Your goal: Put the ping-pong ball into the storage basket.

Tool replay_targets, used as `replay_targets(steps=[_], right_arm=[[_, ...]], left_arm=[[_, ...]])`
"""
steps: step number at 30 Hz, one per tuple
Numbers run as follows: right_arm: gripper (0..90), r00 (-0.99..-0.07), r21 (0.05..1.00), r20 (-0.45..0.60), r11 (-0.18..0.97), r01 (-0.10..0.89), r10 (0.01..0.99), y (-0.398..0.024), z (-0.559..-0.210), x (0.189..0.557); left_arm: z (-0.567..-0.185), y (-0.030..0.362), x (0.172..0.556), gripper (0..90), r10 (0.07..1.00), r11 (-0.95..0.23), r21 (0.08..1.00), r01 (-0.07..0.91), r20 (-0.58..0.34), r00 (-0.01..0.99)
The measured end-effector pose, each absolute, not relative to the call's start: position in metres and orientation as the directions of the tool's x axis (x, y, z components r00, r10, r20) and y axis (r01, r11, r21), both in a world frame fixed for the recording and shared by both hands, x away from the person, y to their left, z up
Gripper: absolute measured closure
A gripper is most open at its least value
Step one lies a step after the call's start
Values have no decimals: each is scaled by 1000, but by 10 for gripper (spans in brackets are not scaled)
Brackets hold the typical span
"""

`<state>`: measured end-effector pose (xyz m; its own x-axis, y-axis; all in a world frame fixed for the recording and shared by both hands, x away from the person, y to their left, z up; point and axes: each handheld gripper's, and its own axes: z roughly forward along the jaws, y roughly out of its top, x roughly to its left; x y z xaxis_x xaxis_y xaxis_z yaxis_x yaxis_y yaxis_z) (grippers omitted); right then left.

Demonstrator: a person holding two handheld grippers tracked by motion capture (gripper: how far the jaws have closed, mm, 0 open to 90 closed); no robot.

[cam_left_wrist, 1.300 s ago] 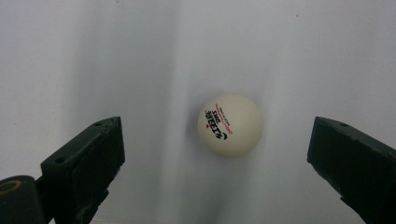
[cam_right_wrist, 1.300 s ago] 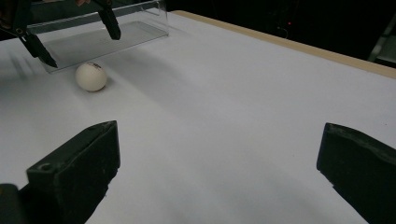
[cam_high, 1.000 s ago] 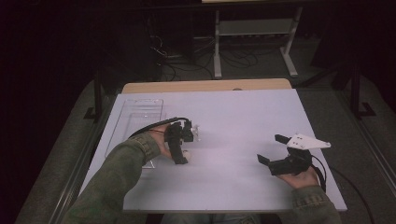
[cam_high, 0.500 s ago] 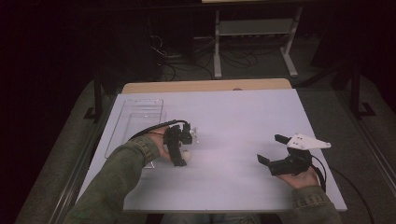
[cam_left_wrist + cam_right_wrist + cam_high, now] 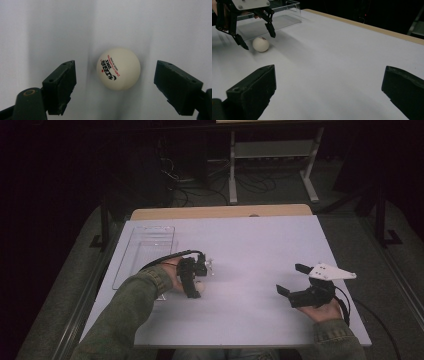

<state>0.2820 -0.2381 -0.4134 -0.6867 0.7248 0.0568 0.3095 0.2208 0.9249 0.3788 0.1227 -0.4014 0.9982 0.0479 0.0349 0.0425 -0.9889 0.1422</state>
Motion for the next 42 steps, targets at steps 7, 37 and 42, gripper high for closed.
replay_targets(steps=[7,37,42], right_arm=[[0,-685,926,53,220,306,727,-238,-413,282],[0,-684,926,49,224,305,728,-239,-413,280],[0,-684,925,49,224,305,728,-239,-413,280]], left_arm=[[-403,122,379,235,35,-990,138,29,38,999],[-406,119,379,464,6,-992,127,1,42,999],[-406,119,379,499,5,-992,125,-1,47,999]])
